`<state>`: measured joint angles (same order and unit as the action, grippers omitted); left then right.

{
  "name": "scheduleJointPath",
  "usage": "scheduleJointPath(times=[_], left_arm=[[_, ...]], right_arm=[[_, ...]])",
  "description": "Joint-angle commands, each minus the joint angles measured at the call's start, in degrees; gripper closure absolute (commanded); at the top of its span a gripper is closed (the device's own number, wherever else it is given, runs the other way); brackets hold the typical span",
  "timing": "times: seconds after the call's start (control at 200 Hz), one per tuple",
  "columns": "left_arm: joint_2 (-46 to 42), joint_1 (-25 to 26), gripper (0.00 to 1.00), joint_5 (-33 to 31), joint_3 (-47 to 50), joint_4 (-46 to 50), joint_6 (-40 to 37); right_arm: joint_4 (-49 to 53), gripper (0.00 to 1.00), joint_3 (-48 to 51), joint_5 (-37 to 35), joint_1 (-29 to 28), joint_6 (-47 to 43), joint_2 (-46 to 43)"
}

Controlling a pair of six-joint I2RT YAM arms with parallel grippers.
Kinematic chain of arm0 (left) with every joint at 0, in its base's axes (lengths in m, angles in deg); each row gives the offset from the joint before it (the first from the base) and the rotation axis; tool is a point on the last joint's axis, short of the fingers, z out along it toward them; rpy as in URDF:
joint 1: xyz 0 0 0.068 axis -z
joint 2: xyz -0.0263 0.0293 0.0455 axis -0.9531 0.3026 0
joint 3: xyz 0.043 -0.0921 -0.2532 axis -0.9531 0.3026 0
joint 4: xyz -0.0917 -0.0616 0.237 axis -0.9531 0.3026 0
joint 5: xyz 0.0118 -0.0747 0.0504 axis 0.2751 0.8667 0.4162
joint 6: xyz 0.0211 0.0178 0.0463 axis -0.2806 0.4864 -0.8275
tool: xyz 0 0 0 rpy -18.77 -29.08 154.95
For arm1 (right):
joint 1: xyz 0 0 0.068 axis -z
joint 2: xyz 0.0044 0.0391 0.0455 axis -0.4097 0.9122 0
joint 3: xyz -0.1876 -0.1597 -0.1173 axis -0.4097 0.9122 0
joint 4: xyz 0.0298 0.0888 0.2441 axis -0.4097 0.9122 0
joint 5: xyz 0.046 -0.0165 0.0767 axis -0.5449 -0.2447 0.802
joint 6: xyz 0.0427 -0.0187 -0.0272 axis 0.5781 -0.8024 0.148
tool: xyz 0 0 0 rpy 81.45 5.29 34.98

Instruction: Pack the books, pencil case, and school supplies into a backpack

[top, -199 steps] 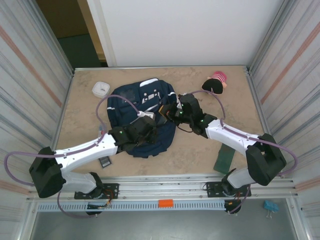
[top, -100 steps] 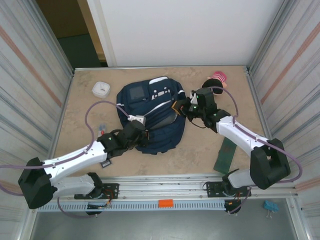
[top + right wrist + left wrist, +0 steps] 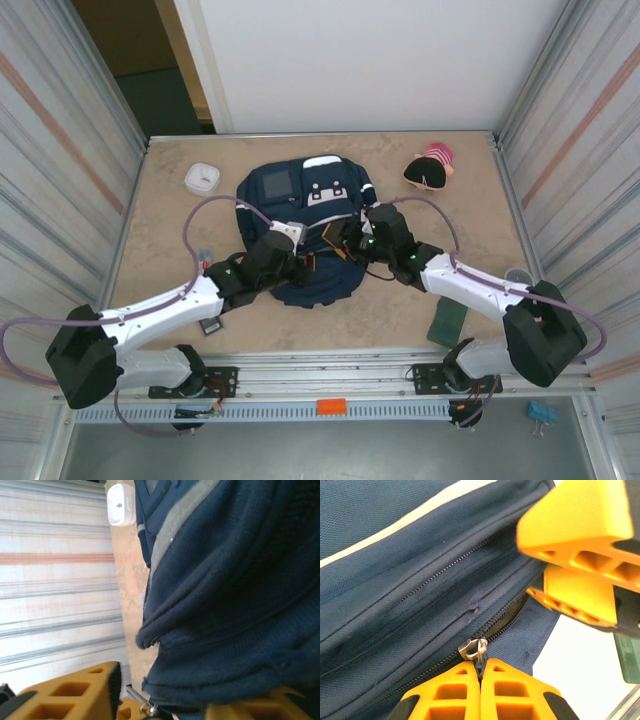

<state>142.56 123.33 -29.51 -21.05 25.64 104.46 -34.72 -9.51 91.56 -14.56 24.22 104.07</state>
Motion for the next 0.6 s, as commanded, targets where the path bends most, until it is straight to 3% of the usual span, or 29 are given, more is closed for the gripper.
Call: scheduleJointPath(times=[0.0, 0.095, 0.195, 0.466, 0.596], left_arm=[[-3.2, -0.3, 1.00, -0.4, -1.3, -2.7, -1.5], [-5.6, -0.5, 1.00, -5.1, 0.2, 1.1, -0.3], [-7.7, -2.3, 1.00, -6.8, 2.3, 4.9, 1.1], [-15.3, -8.7, 1.00, -5.7, 10.5, 5.2, 0.4], [-16.7, -11.5, 1.00, -2.7, 12.4, 3.9, -1.4]], right_arm=[[0.2, 0.72, -4.3, -0.8, 1.0, -1.0, 2.5], [0.2, 0.90, -5.4, 1.0, 2.0, -1.9, 3.5], [0.2, 1.00, -6.5, 3.4, 3.6, -3.7, 3.1], [16.2, 1.00, -16.8, 16.2, 13.7, -16.2, 1.4], [18.4, 0.99, -18.6, 19.2, 16.8, -16.6, 1.5]])
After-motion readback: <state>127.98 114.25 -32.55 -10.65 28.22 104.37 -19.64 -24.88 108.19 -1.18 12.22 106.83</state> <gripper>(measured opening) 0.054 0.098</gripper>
